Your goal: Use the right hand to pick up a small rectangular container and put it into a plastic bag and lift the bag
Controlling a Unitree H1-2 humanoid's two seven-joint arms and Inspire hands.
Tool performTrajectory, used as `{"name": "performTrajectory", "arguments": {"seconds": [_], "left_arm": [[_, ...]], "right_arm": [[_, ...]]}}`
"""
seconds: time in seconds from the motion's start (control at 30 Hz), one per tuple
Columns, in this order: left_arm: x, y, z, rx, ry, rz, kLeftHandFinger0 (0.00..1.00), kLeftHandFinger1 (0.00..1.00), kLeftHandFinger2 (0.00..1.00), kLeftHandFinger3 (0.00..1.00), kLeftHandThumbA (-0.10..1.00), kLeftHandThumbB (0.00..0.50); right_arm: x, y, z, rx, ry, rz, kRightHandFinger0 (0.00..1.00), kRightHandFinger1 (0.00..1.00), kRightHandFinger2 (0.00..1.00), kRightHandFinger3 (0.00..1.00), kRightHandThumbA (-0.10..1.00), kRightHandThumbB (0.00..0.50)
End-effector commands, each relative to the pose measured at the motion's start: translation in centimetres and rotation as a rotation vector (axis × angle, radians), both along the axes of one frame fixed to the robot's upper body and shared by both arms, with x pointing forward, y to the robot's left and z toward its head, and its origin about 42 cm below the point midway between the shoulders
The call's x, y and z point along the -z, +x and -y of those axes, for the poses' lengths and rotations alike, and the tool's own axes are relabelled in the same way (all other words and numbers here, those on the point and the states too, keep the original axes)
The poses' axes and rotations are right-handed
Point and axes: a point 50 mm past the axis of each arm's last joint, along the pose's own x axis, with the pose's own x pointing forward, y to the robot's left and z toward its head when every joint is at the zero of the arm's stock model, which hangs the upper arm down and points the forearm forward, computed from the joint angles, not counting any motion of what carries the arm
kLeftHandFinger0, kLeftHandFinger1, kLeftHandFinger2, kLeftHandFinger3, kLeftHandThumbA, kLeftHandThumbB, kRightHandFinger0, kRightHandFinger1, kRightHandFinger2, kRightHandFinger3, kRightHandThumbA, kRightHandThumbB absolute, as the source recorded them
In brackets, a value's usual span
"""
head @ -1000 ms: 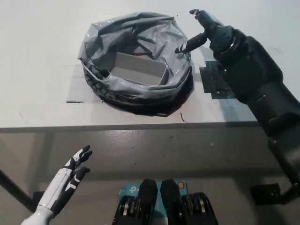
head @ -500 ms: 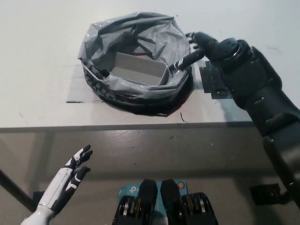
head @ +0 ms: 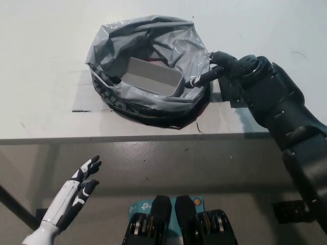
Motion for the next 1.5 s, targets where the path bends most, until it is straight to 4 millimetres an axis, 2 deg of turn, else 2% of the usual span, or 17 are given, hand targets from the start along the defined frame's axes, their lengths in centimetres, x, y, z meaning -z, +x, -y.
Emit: {"name": "performTrajectory", "arguments": {"seconds": [0.0, 0.03, 0.07, 0.17, 0.23, 0.3, 0.43, 0.53, 0.67, 0.8, 0.9, 0.97, 1.07, 1.17, 1.3, 1.4, 1.47], "left_arm": [[-1.1, 0.3, -0.4, 0.031, 0.053, 0.053, 0.84, 0.95, 1.00, 1.00, 1.00, 0.200], [-1.2, 0.4, -0.4, 0.031, 0.055, 0.055, 0.84, 0.94, 1.00, 1.00, 1.00, 0.203], [-1.3, 0.4, -0.4, 0.030, 0.055, 0.057, 0.83, 0.93, 1.00, 1.00, 1.00, 0.199], [-1.3, 0.4, -0.4, 0.034, 0.057, 0.061, 0.83, 0.92, 1.00, 1.00, 1.00, 0.191], [-1.3, 0.5, -0.4, 0.038, 0.058, 0.062, 0.83, 0.92, 1.00, 1.00, 1.00, 0.180], [-1.3, 0.5, -0.4, 0.043, 0.060, 0.063, 0.83, 0.91, 1.00, 1.00, 1.00, 0.156], [-1.4, 0.6, -0.3, 0.045, 0.062, 0.068, 0.82, 0.89, 1.00, 1.00, 1.00, 0.139], [-1.4, 0.7, -0.3, 0.045, 0.067, 0.068, 0.81, 0.88, 1.00, 1.00, 1.00, 0.132], [-1.7, 1.0, -0.3, 0.051, 0.064, 0.073, 0.82, 0.89, 0.99, 1.00, 1.00, 0.130], [-1.8, 1.2, -0.2, 0.057, 0.070, 0.075, 0.82, 0.88, 0.99, 1.00, 1.00, 0.124], [-1.8, 1.2, -0.2, 0.058, 0.075, 0.080, 0.83, 0.87, 0.98, 1.00, 1.00, 0.127], [-1.8, 1.2, -0.2, 0.056, 0.078, 0.081, 0.83, 0.87, 0.97, 1.00, 1.00, 0.127], [-1.7, 1.2, -0.2, 0.055, 0.074, 0.083, 0.83, 0.86, 0.96, 1.00, 1.00, 0.106], [-1.6, 1.1, -0.2, 0.052, 0.077, 0.082, 0.83, 0.86, 0.96, 1.00, 1.00, 0.108], [-1.5, 1.1, -0.1, 0.050, 0.078, 0.080, 0.83, 0.86, 0.96, 1.00, 1.00, 0.100], [-1.5, 1.0, -0.1, 0.050, 0.076, 0.073, 0.83, 0.86, 0.96, 1.00, 1.00, 0.084], [-1.5, 1.0, 0.0, 0.050, 0.075, 0.073, 0.83, 0.87, 0.96, 1.00, 1.00, 0.075]], "right_arm": [[-4.3, 0.8, -1.9, 0.115, 0.242, 0.143, 0.22, 0.30, 0.52, 0.91, 0.66, 0.375], [-4.7, 0.9, -2.1, 0.153, 0.322, 0.154, 0.04, 0.06, 0.19, 0.64, 0.51, 0.370], [-5.2, 0.9, -2.3, 0.190, 0.412, 0.162, 0.01, 0.01, 0.17, 0.57, 0.35, 0.348], [-6.0, 1.0, -2.6, 0.260, 0.629, 0.116, 0.00, 0.07, 0.40, 0.59, 0.20, 0.299], [-6.5, 1.1, -2.6, 0.280, 0.725, 0.091, 0.00, 0.16, 0.67, 0.32, 0.16, 0.256], [-7.1, 1.1, -2.7, 0.293, 0.812, 0.082, 0.00, 0.13, 0.63, 0.21, 0.13, 0.228], [-7.5, 1.2, -2.7, 0.300, 0.874, 0.076, 0.00, 0.08, 0.56, 0.19, 0.12, 0.206], [-7.4, 1.2, -2.4, 0.300, 0.891, 0.070, 0.00, 0.07, 0.55, 0.21, 0.17, 0.178], [-7.5, 1.4, -1.8, 0.317, 0.937, 0.049, 0.00, 0.03, 0.51, 0.52, 0.18, 0.169], [-7.2, 1.4, -1.3, 0.326, 0.991, 0.019, 0.00, 0.01, 0.50, 0.66, 0.20, 0.165], [-7.6, 1.4, -1.4, 0.310, 1.024, 0.007, 0.00, 0.00, 0.40, 0.64, 0.24, 0.159], [-8.9, 1.4, -2.1, 0.265, 1.072, 0.007, 0.00, 0.00, 0.34, 0.59, 0.23, 0.111], [-13.4, 1.2, -4.3, 0.191, 1.106, 0.045, 0.00, 0.00, 0.36, 0.57, 0.22, 0.119], [-17.7, 0.4, -6.3, 0.114, 1.140, 0.079, 0.00, 0.03, 0.46, 0.70, 0.19, 0.126], [-23.4, -1.2, -8.6, 0.012, 1.136, 0.155, 0.00, 0.06, 0.51, 0.65, 0.23, 0.048], [-27.0, -2.4, -9.9, -0.034, 1.141, 0.186, 0.00, 0.10, 0.56, 0.71, 0.22, 0.008], [-29.0, -3.1, -10.6, -0.078, 1.144, 0.211, 0.00, 0.13, 0.63, 0.83, 0.24, 0.000]]}}
